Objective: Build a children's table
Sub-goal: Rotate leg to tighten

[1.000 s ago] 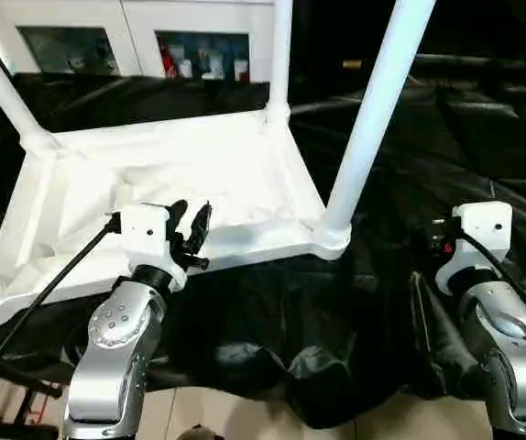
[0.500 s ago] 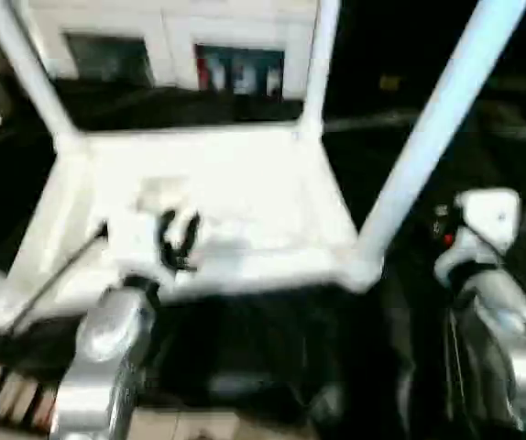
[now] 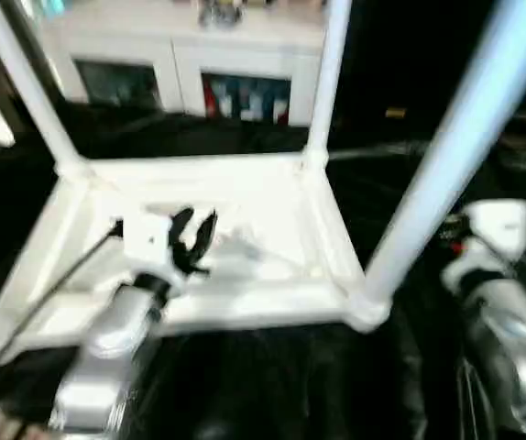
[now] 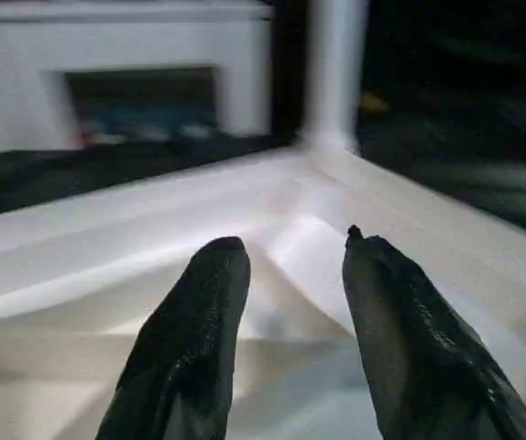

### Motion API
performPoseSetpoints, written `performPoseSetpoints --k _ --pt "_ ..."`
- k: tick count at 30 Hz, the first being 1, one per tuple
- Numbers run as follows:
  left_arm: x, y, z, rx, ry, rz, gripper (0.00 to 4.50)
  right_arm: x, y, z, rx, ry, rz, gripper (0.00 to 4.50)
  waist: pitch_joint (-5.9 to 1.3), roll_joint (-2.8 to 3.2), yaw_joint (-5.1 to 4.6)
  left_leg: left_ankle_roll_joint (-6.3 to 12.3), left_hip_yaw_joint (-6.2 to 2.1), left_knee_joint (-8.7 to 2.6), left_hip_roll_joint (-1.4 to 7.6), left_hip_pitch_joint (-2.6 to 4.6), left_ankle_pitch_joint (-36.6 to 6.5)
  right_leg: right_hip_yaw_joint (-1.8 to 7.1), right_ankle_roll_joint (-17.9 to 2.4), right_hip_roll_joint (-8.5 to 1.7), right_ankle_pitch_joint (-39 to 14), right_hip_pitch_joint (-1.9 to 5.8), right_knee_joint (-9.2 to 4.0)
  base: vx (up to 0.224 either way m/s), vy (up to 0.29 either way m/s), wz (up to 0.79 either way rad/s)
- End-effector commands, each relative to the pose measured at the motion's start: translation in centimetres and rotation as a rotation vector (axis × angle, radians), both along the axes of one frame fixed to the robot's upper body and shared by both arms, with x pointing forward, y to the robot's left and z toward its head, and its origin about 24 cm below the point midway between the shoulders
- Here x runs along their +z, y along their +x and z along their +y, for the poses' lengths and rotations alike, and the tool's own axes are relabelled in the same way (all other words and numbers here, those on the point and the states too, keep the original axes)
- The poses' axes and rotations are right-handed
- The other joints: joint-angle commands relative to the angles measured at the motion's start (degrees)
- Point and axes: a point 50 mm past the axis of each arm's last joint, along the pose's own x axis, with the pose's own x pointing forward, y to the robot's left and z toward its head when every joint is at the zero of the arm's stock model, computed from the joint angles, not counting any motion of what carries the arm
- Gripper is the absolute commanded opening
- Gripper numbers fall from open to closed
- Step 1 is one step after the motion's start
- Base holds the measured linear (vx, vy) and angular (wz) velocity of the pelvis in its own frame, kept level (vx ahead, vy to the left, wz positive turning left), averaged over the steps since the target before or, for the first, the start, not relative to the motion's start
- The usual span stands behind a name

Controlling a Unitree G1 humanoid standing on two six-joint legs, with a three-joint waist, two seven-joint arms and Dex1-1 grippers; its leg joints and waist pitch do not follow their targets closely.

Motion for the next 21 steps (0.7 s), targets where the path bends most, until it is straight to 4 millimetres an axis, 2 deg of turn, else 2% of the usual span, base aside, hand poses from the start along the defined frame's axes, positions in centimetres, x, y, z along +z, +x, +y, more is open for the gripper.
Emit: performPoseSetpoints --k 1,2,3,4,5,6,7,8,9,10,11,12,13,14,15,16,17,18,19,20,21 --pt "-0.5 -0.1 -1.6 -0.162 0.060 0.031 1.99 -0.3 0.0 0.0 0.035 0.006 0.041 3.16 -4.30 -0.66 0.06 9.37 -3.83 -2.97 5.61 1.98 40.0 2.40 -2.5 -5.54 21.8 -0.53 -3.08 0.055 0.040 -0.04" --pt "-0.7 0.0 -1.9 -0.228 0.066 0.061 2.19 -0.4 0.1 0.1 0.060 -0.002 0.050 3.16 -4.16 -1.05 0.70 6.54 -2.31 -4.10 4.49 0.40 27.8 2.30 -4.9 -6.31 20.6 0.91 -3.44 0.000 0.000 0.00" --pt "-0.7 0.0 -2.5 -0.352 0.041 0.119 2.31 -0.7 0.2 -0.1 0.079 -0.018 0.082 3.16 -4.20 -1.00 0.96 5.61 -1.99 -4.55 4.74 0.35 21.7 2.25 -6.2 -6.58 18.7 1.06 -3.56 0.000 0.000 0.00" --pt "-0.7 0.0 -2.5 -0.352 0.041 0.119 2.36 -0.7 0.2 -0.1 0.079 -0.018 0.082 3.16 -3.90 -0.70 0.90 4.11 -1.70 -5.73 5.42 0.55 12.1 1.97 -9.7 -6.69 14.5 1.30 -3.88 0.000 0.000 0.00" --pt "-0.6 0.0 -2.9 -0.408 0.023 0.140 2.39 -0.9 0.2 -0.4 0.079 -0.026 0.101 3.16 -3.69 -0.65 0.80 3.82 -1.71 -6.15 5.93 0.59 8.4 1.84 -11.4 -6.72 12.8 1.34 -4.04 0.000 0.000 0.00" --pt "-0.6 0.0 -2.9 -0.408 0.023 0.140 2.50 -0.9 0.2 -0.4 0.079 -0.026 0.101 3.16 -3.22 -0.60 0.47 3.34 -1.81 -6.85 6.65 0.43 2.5 1.70 -14.2 -6.82 9.1 1.39 -4.35 -0.055 -0.019 0.03" --pt "-0.6 0.1 -3.3 -0.463 0.050 0.145 2.76 -1.0 0.3 -0.9 0.070 -0.039 0.115 3.16 -2.87 -0.40 0.29 2.98 -1.75 -7.25 6.98 0.49 -3.1 1.79 -15.8 -6.93 4.8 1.25 -4.72 -0.055 -0.019 0.03" --pt "-0.7 0.4 -3.7 -0.497 0.061 0.161 2.76 -1.3 0.3 -1.5 0.072 -0.069 0.144 3.16 -2.60 -0.30 0.24 2.25 -1.51 -7.59 7.04 0.62 -8.8 1.99 -16.2 -7.08 -0.5 1.12 -5.23 -0.064 -0.021 0.04" --pt "-0.9 0.8 -4.2 -0.541 0.098 0.177 2.81 -1.5 0.2 -2.3 0.076 -0.091 0.177 3.16 -2.23 -0.11 0.17 1.35 -1.44 -7.86 7.08 0.67 -12.2 2.05 -16.0 -7.10 -4.3 1.04 -5.57 -0.077 -0.016 0.07" --pt "-0.9 0.8 -4.2 -0.541 0.098 0.177 2.87 -1.5 0.2 -2.3 0.076 -0.091 0.177 3.16 -1.77 -0.45 0.32 -1.06 -0.91 -8.03 7.21 1.64 -19.0 2.31 -14.8 -7.13 -13.3 0.30 -6.47 -0.077 -0.016 0.07" --pt "-1.0 1.0 -4.5 -0.574 0.124 0.190 2.87 -1.6 0.1 -2.8 0.079 -0.105 0.202 3.16 -1.65 -0.61 0.33 -1.98 -0.61 -8.03 7.21 1.84 -20.7 2.51 -14.1 -7.34 -16.6 0.16 -6.85 -0.081 -0.012 0.10" --pt "-1.0 1.0 -4.5 -0.574 0.124 0.190 3.10 -1.6 0.1 -2.8 0.079 -0.105 0.202 3.16 -1.85 -1.05 0.46 -2.65 -0.14 -8.02 7.15 1.84 -20.0 2.72 -12.6 -7.68 -20.2 0.30 -7.29 -0.070 -0.006 0.05" --pt "-1.3 1.1 -5.1 -0.639 0.146 0.217 3.10 -1.6 -0.1 -3.6 0.112 -0.145 0.228 3.16 -1.98 -0.94 0.50 -2.56 -0.01 -8.08 7.16 1.66 -18.8 2.72 -12.3 -7.77 -20.4 0.43 -7.34 -0.070 -0.006 0.05" --pt "-1.5 1.3 -5.7 -0.702 0.151 0.266 3.10 -1.7 -0.4 -4.7 0.151 -0.181 0.278 3.16 -2.07 -1.24 0.56 -1.72 0.25 -8.47 7.35 1.23 -16.1 2.53 -11.1 -7.62 -19.8 0.74 -7.34 -0.056 0.006 0.00" --pt "-1.5 1.3 -5.7 -0.702 0.151 0.266 3.10 -1.7 -0.4 -4.7 0.151 -0.181 0.278 3.16 -2.11 -1.11 0.68 -1.34 0.52 -8.41 7.51 1.54 -15.3 2.53 -11.7 -7.56 -18.0 0.23 -7.30 0.000 0.000 0.00" --pt "-1.6 1.3 -5.9 -0.717 0.150 0.280 3.10 -1.7 -0.6 -5.0 0.161 -0.189 0.293 3.16 -2.11 -1.11 0.68 -1.34 0.52 -8.41 7.51 1.54 -15.3 2.53 -11.7 -7.56 -18.0 0.23 -7.30 0.000 0.000 0.00" --pt "-1.7 1.6 -6.3 -0.741 0.168 0.299 3.10 -1.6 -0.8 -5.9 0.176 -0.203 0.321 3.16 -2.26 -0.72 0.42 -0.65 0.44 -8.46 7.59 0.69 -14.1 2.32 -12.7 -7.76 -16.1 0.86 -6.89 0.000 0.000 0.00" --pt "-1.8 1.8 -6.7 -0.757 0.184 0.309 3.10 -1.5 -1.0 -6.6 0.186 -0.213 0.337 3.16 -2.26 -0.81 0.36 -0.58 0.52 -8.55 7.57 0.56 -14.4 2.12 -12.5 -7.67 -16.3 0.95 -7.03 0.000 0.000 0.00" --pt "-1.9 1.9 -6.8 -0.762 0.192 0.318 3.10 -1.3 -1.1 -6.8 0.200 -0.219 0.342 3.16 -2.23 -0.96 0.38 -0.47 0.62 -8.58 7.56 0.60 -15.4 2.08 -12.1 -7.60 -17.1 0.80 -7.18 0.000 0.000 0.00" --pt "-2.3 2.6 -7.9 -0.781 0.232 0.358 3.10 -0.5 -2.0 -8.0 0.287 -0.254 0.367 3.16 -2.40 -0.73 0.54 -0.26 0.93 -8.28 7.78 1.15 -16.5 2.36 -12.2 -7.71 -17.0 0.65 -7.41 0.000 0.000 0.00" --pt "-2.4 2.6 -7.9 -0.782 0.234 0.361 3.10 -0.4 -2.0 -8.0 0.296 -0.257 0.368 3.16 -2.56 -0.77 0.96 0.08 0.90 -8.23 7.97 1.48 -15.9 2.34 -12.4 -7.73 -16.1 0.66 -7.50 0.000 0.000 0.00"
